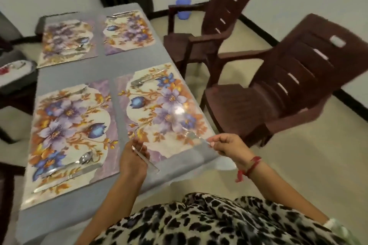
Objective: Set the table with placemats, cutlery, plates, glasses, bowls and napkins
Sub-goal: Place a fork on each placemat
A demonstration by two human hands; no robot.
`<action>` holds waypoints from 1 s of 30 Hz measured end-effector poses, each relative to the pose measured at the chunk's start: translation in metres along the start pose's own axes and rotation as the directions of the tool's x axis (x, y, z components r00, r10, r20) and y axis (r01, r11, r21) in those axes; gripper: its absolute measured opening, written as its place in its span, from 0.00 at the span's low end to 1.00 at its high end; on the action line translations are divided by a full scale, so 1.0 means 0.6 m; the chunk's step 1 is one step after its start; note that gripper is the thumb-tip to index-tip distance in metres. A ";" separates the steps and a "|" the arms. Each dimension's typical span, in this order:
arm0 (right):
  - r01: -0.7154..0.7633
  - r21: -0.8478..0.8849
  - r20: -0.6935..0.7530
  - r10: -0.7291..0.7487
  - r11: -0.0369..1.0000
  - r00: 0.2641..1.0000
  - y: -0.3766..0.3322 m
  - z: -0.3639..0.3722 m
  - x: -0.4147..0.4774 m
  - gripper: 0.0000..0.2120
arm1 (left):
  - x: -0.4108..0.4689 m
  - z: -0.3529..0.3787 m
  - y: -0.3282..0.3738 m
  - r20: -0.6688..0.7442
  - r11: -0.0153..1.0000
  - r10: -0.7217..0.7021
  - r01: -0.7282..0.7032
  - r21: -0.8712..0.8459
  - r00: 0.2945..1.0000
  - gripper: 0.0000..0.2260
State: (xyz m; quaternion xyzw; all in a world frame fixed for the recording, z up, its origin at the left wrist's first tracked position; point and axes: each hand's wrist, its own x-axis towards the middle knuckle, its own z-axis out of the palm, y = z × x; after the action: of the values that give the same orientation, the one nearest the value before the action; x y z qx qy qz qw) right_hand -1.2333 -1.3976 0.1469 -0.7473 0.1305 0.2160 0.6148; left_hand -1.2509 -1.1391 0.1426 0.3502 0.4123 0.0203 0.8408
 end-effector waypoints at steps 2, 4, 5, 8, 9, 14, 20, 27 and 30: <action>0.012 -0.118 0.117 0.002 0.993 0.993 -0.031 -0.007 0.047 0.11 | 0.006 0.016 0.006 -0.050 0.996 0.027 -0.031 -0.085 0.998 0.11; 0.049 -0.202 0.222 -0.003 0.978 0.975 -0.055 -0.007 0.089 0.11 | 0.008 0.023 0.007 -0.098 0.988 0.047 -0.061 -0.144 0.994 0.11; 0.064 -0.239 0.270 0.003 0.969 0.963 -0.063 -0.004 0.109 0.12 | 0.007 0.024 0.005 -0.126 0.984 0.060 -0.080 -0.157 0.990 0.11; 0.079 -0.350 0.355 0.054 0.934 0.933 -0.078 0.013 0.161 0.14 | -0.009 0.026 -0.007 -0.204 0.973 0.114 -0.151 -0.174 0.972 0.12; 0.100 -0.410 0.375 0.067 0.906 0.925 -0.083 0.020 0.177 0.14 | -0.012 0.027 -0.012 -0.234 0.967 0.131 -0.176 -0.185 0.963 0.12; 0.221 -0.560 0.544 0.152 0.799 0.825 -0.097 0.056 0.243 0.13 | -0.023 0.030 -0.042 -0.453 0.902 0.128 -0.293 -0.316 0.882 0.12; 0.346 -0.607 0.707 0.289 0.715 0.645 -0.084 0.075 0.271 0.10 | -0.057 0.081 -0.105 -0.642 0.750 0.102 -0.483 -0.452 0.759 0.13; 0.719 -0.518 0.842 0.127 0.463 0.524 -0.084 0.081 0.277 0.07 | -0.088 0.124 -0.177 -0.714 0.615 0.064 -0.591 -0.522 0.697 0.13; 0.800 -0.490 0.869 0.116 0.346 0.482 -0.084 0.086 0.276 0.04 | -0.104 0.130 -0.199 -0.730 0.593 0.029 -0.599 -0.538 0.683 0.13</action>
State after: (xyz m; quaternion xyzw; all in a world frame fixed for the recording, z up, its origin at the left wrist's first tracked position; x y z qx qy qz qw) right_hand -1.0738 -1.3249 0.1026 -0.7685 -0.4799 0.3956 0.1504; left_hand -1.2673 -1.2939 0.1449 0.0158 0.5570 0.4681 0.6858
